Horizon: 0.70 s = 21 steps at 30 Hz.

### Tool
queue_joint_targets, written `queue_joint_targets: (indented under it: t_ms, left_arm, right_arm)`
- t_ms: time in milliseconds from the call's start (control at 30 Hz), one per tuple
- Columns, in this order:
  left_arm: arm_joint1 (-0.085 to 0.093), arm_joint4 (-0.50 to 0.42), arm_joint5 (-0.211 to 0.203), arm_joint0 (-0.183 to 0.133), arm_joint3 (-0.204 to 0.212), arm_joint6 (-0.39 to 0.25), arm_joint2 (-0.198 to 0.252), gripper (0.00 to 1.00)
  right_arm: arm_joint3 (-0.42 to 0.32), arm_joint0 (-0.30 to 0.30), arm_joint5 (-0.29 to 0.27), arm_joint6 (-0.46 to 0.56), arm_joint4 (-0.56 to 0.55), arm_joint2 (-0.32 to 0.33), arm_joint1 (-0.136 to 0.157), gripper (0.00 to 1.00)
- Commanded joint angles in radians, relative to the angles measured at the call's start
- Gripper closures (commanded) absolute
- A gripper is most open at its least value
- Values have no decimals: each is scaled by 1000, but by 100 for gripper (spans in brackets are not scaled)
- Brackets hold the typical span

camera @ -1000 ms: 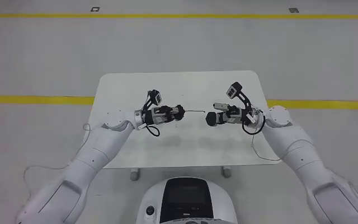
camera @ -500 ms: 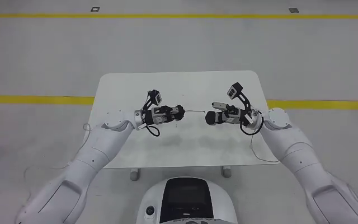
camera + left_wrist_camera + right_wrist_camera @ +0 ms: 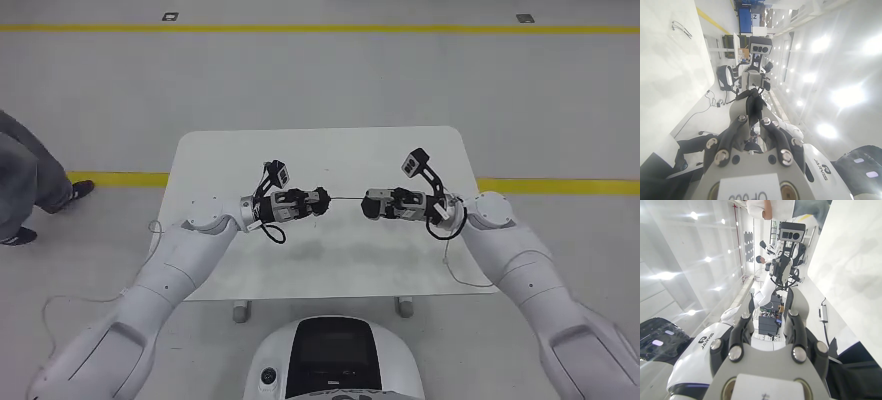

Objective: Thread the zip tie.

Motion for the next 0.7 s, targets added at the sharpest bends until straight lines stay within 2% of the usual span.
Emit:
queue_joint_targets:
  t_ms: [0, 133, 233, 667]
  left_arm:
    - [0, 0, 0, 0, 0, 0, 0, 100]
    - [0, 0, 0, 0, 0, 0, 0, 100]
    - [0, 0, 0, 0, 0, 0, 0, 100]
    - [0, 0, 0, 0, 0, 0, 0, 100]
  right_arm:
    - [8, 2, 0, 4, -3, 2, -4, 69]
    - [24, 5, 0, 12, -6, 8, -12, 76]
    - [33, 6, 0, 17, -8, 16, -17, 85]
    - [53, 2, 0, 29, -38, 47, -35, 86]
